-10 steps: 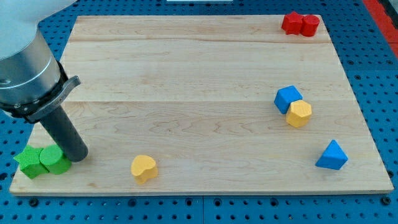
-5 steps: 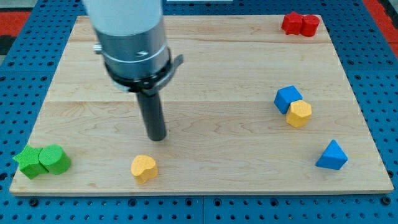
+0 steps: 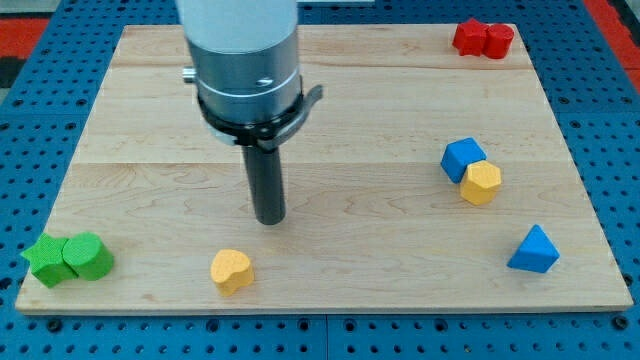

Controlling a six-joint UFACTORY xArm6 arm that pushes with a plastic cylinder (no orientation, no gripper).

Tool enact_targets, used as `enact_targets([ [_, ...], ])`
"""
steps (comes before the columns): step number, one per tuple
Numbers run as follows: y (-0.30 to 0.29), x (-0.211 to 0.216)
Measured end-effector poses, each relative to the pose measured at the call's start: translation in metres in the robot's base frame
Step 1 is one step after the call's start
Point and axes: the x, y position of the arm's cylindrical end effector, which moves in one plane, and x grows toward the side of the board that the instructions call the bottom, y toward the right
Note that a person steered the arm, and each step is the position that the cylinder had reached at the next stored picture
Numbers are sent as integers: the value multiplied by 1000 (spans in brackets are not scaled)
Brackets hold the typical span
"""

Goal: Slide yellow heart to bottom center

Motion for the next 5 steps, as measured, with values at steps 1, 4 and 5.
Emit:
enact_targets([
  [1,-21,8],
  [4,-60,38],
  [5,-64,46],
])
